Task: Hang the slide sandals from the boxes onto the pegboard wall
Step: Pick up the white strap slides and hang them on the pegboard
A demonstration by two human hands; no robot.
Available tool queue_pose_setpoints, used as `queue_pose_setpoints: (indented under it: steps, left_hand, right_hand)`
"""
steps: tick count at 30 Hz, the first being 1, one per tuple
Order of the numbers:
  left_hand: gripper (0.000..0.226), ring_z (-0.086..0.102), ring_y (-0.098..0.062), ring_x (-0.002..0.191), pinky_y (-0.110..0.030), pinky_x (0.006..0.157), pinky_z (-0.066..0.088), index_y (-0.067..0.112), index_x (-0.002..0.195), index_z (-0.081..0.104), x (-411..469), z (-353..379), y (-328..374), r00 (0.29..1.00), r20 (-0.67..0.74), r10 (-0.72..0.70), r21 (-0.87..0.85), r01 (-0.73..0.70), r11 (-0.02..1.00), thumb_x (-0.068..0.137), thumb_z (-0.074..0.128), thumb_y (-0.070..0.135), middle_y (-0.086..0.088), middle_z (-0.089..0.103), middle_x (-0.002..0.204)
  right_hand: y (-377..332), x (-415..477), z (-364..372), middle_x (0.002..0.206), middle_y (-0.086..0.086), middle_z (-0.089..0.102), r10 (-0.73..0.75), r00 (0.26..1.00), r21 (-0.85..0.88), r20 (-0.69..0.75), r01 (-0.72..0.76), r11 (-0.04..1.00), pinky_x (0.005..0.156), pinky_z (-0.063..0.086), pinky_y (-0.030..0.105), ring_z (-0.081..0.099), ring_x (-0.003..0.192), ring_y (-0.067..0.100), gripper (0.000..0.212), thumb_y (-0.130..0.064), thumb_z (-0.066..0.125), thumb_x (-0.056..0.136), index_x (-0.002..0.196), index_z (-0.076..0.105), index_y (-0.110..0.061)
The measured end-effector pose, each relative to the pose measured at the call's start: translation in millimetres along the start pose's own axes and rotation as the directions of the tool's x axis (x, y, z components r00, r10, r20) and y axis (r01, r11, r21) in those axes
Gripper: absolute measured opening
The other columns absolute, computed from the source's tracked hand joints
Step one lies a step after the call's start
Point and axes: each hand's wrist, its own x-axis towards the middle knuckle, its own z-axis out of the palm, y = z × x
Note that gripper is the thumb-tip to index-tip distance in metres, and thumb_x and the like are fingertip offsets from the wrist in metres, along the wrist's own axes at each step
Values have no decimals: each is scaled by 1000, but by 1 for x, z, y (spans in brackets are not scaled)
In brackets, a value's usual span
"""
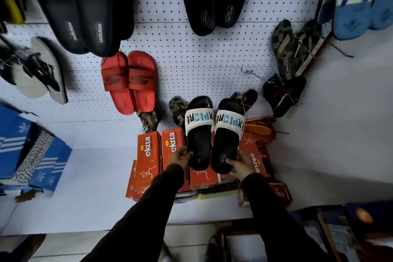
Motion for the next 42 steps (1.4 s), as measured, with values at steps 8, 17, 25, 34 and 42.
queue_pose_setpoints:
  steps: [8,17,25,34,42]
  left_hand:
    - [41,56,-21,102,-24,82,54,-5,130,51,-31,-17,78,953,-63,295,-163,-302,939,91,59,3,-13,59,109]
    - [36,65,5,63,-7,59,53,-2,126,53,-57,-39,177,831,-176,528,-234,-557,797,91,58,3,-4,61,106]
    - [39,61,-7,73,-5,62,53,-1,130,52,-73,-52,261,685,-245,687,-211,-729,651,92,58,4,-18,61,128]
    - [38,62,-24,91,-44,94,55,4,127,56,-83,-47,327,627,-256,736,-223,-779,586,90,61,12,-17,63,127]
    - [37,60,-23,92,-48,98,53,0,124,57,-54,-32,324,719,-253,647,-235,-695,680,89,62,11,-21,63,126]
  right_hand:
    - [-76,-33,26,122,13,62,-338,941,-4,31,339,941,105,44,64,56,128,43,59,18,57,86,137,48,-10]
    - [-174,-83,58,120,16,66,-554,827,48,96,552,833,105,48,54,58,124,37,60,14,56,89,143,41,-8]
    - [-255,-124,69,136,17,60,-708,694,131,134,695,707,91,53,44,58,123,32,56,12,56,91,141,42,-10]
    - [-323,-132,70,138,22,60,-768,633,137,98,756,641,98,51,53,61,119,35,56,12,54,91,142,42,-6]
    - [-324,-95,71,140,22,57,-656,750,48,85,655,754,93,51,53,57,128,42,58,14,56,89,141,43,-7]
